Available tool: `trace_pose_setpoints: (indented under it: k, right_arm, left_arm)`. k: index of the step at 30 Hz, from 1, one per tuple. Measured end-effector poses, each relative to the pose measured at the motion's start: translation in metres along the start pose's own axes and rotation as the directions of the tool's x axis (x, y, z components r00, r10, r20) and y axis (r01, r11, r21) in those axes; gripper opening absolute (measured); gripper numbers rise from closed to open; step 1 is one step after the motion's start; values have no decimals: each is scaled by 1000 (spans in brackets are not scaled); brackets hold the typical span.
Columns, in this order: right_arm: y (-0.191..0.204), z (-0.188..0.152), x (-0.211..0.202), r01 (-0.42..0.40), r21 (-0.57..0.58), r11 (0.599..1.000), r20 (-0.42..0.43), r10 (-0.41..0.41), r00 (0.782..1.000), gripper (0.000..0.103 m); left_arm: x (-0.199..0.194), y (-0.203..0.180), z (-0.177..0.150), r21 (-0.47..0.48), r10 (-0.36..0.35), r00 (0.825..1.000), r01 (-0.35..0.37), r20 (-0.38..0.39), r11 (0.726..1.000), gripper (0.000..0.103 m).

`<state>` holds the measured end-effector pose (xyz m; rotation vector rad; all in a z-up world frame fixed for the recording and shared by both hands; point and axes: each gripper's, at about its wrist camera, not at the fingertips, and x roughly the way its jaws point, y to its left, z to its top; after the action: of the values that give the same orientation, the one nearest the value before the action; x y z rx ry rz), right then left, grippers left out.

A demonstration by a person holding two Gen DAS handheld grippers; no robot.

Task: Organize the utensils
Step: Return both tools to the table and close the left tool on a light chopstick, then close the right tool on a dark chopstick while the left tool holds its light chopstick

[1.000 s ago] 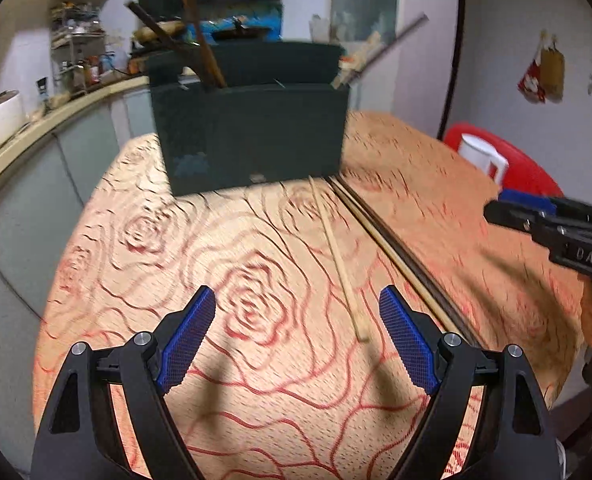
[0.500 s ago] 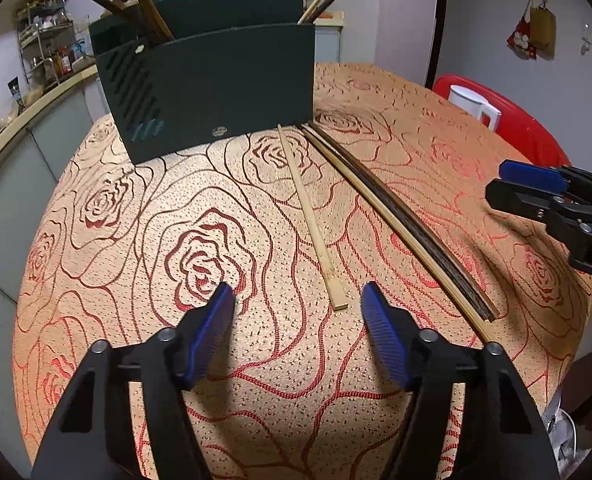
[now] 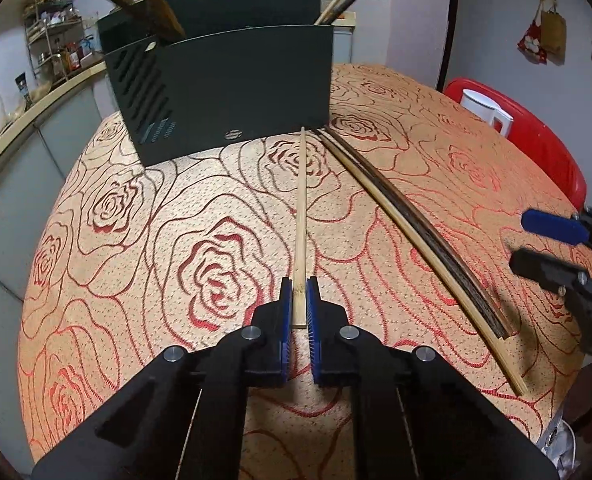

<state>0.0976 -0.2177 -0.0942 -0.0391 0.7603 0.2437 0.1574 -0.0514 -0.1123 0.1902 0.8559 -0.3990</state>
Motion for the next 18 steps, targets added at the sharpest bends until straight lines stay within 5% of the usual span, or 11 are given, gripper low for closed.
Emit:
trace_pose_setpoints:
  k: [18]
  right_arm:
    - [26,-32,-1,-38,-150,988,-67,28,997,46]
  left_arm:
    - [-11,19,-14,-41,25,1000,-25,-3,999,7]
